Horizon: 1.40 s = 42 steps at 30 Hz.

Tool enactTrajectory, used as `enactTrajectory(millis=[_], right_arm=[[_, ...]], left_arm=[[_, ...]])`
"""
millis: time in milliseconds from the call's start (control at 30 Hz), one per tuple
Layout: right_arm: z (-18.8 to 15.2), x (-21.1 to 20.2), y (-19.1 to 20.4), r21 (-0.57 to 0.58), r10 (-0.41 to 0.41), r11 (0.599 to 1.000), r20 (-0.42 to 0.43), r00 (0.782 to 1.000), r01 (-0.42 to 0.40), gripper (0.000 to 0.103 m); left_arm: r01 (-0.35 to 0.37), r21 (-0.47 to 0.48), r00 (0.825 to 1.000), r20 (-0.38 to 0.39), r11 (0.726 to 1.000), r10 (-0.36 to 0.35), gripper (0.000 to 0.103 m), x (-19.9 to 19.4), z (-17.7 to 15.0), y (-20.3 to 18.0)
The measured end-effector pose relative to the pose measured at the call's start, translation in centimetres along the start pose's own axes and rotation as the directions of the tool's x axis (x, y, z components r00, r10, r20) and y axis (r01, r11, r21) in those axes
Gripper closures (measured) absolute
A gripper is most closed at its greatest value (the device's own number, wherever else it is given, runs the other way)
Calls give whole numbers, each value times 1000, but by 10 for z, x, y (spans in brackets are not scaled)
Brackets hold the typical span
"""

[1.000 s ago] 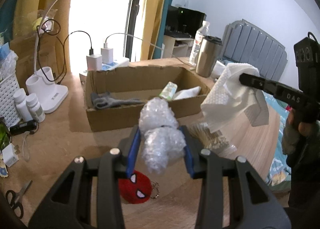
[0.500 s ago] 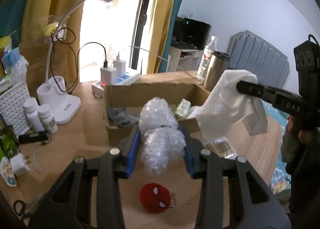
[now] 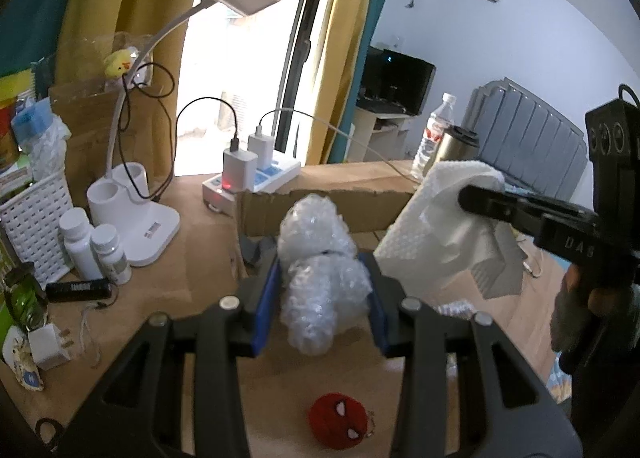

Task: Organize soft objects
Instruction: 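Carry the bubble wrap with the left gripper while the right gripper carries the towel to the box, then open both grippers to drop the bubble wrap and paper towel into the box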

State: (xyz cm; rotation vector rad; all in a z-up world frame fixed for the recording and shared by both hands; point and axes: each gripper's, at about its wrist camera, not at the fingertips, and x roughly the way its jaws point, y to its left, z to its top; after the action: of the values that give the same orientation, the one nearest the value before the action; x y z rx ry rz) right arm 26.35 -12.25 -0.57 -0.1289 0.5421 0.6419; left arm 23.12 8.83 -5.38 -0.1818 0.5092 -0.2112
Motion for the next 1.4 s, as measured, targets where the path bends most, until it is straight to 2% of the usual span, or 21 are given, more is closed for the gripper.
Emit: enactTrajectory(millis=[600,1033,1400], right_arm=[[10,40,-17,15,41,999,-7,999,-40,95],[15,81,-37,51,42,998,-26,999,-41,95],[9,112,-44,74,50,996,-65,997,-46,95]], left_arm=[[-6,2,1000,-15,1000,7,62,44,17,3],[3,-8,998,-56,1000,-3,62,87,26,6],[-28,-15,994,-108,999,26,61,116,24,8]])
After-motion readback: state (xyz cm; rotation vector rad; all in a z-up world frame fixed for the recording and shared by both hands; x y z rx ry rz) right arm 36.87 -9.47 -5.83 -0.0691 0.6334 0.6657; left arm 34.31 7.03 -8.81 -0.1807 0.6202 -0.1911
